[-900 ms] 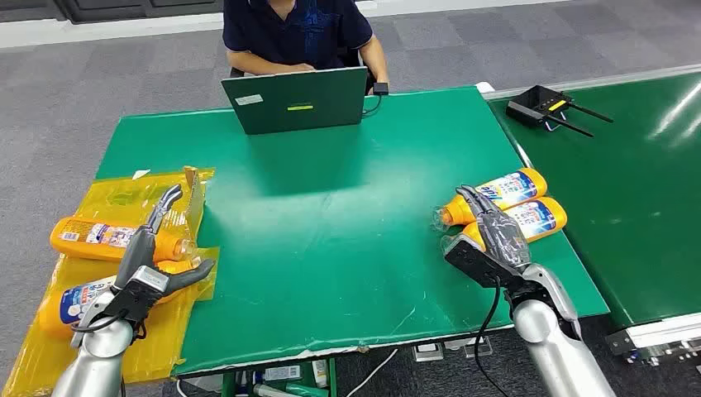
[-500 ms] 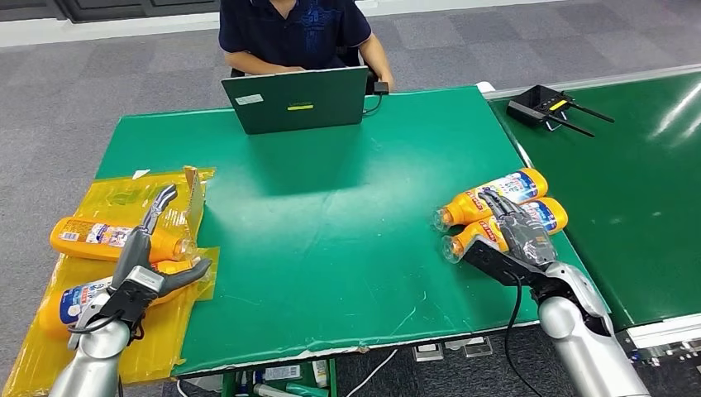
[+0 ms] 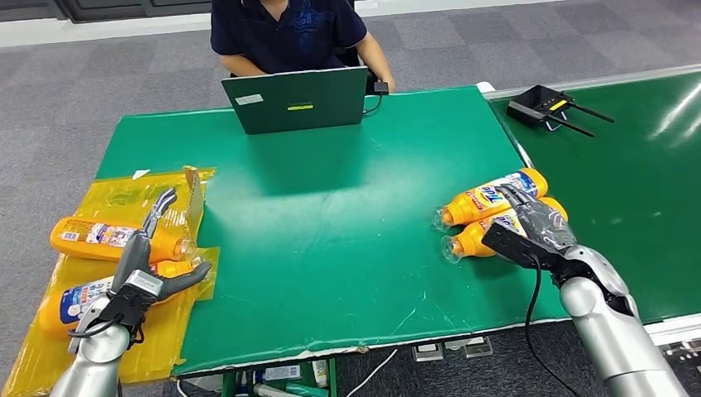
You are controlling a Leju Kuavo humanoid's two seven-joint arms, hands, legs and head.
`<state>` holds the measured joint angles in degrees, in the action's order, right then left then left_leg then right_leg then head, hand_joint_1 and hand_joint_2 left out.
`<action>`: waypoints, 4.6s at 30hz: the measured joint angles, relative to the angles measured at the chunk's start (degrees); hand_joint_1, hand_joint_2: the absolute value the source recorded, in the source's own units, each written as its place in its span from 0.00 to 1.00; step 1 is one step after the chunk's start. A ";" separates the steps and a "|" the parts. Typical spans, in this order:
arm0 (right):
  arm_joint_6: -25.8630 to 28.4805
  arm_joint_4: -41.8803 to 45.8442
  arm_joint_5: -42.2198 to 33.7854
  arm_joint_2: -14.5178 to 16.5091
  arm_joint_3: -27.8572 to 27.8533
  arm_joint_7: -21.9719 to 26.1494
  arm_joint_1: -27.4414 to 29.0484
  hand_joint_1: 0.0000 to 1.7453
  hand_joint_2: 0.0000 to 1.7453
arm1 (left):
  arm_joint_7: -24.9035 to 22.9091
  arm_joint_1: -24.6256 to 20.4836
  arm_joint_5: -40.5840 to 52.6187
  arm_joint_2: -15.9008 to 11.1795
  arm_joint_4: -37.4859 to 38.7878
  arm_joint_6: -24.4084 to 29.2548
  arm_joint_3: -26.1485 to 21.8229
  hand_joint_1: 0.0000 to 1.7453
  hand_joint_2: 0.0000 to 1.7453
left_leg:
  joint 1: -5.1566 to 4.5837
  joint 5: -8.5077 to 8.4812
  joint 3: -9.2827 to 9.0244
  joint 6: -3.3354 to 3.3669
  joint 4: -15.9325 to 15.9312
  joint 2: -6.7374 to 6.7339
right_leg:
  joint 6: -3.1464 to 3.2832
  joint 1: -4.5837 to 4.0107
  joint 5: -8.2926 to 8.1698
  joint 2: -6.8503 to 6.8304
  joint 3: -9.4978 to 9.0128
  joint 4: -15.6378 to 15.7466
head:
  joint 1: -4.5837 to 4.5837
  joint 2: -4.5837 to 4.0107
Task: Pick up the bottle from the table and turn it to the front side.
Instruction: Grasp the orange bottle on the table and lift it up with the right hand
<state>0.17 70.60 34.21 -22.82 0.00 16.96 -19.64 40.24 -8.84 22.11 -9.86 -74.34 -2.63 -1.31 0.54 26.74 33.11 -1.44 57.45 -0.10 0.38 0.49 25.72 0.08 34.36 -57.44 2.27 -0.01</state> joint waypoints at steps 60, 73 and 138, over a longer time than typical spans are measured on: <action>5.40 -14.31 -2.45 8.48 11.48 0.96 -5.12 0.00 1.00 | 0.00 -1.04 -1.51 -0.43 0.65 1.20 3.37 0.00 1.00 | 0.00 -0.01 0.01 0.00 -0.01 0.04 | 0.00 -0.02 0.01 -0.03 0.02 -0.01 | 0.00 0.01; 5.40 -15.35 -3.02 9.62 11.83 0.98 -4.27 0.00 1.00 | 0.00 -0.65 -0.56 -0.38 0.63 0.48 3.37 0.00 1.00 | -0.01 -0.02 0.02 0.00 0.00 0.05 | 0.00 -0.01 0.01 -0.04 0.01 -0.01 | 0.00 0.00; 6.22 -16.20 -2.58 6.41 9.71 -0.66 -3.00 0.00 1.00 | -0.02 -0.48 -0.60 -0.04 0.98 0.07 3.19 0.00 1.00 | -0.01 -0.01 -0.06 0.00 0.00 0.05 | -0.01 -0.01 0.01 -0.04 -0.06 0.01 | 0.00 0.00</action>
<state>6.39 54.40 31.63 -16.41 9.71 16.30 -22.63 40.22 -9.32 21.51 -9.90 -73.35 -2.56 1.88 0.53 26.73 33.05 -1.44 57.45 -0.05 0.37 0.48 25.72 0.05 34.30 -57.43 2.27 0.00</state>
